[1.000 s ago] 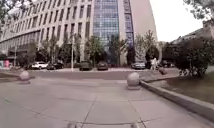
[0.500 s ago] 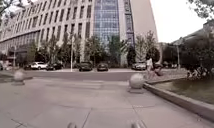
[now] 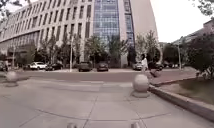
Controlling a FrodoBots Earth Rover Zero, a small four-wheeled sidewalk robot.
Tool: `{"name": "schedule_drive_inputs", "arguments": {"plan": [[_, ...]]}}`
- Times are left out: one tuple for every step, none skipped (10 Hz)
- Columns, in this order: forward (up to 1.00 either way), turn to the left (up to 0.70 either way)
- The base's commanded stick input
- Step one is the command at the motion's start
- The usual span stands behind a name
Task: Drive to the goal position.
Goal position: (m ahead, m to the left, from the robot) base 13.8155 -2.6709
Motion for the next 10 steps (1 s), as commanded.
{"name": "schedule_drive_inputs", "arguments": {"plan": [[0.7, 0.0], [0.7, 0.0], [0.7, 0.0], [0.7, 0.0], [0.7, 0.0], [0.7, 0.0], [0.7, 0.0], [0.7, 0.0], [0.7, 0.0], [0.7, 0.0]]}}
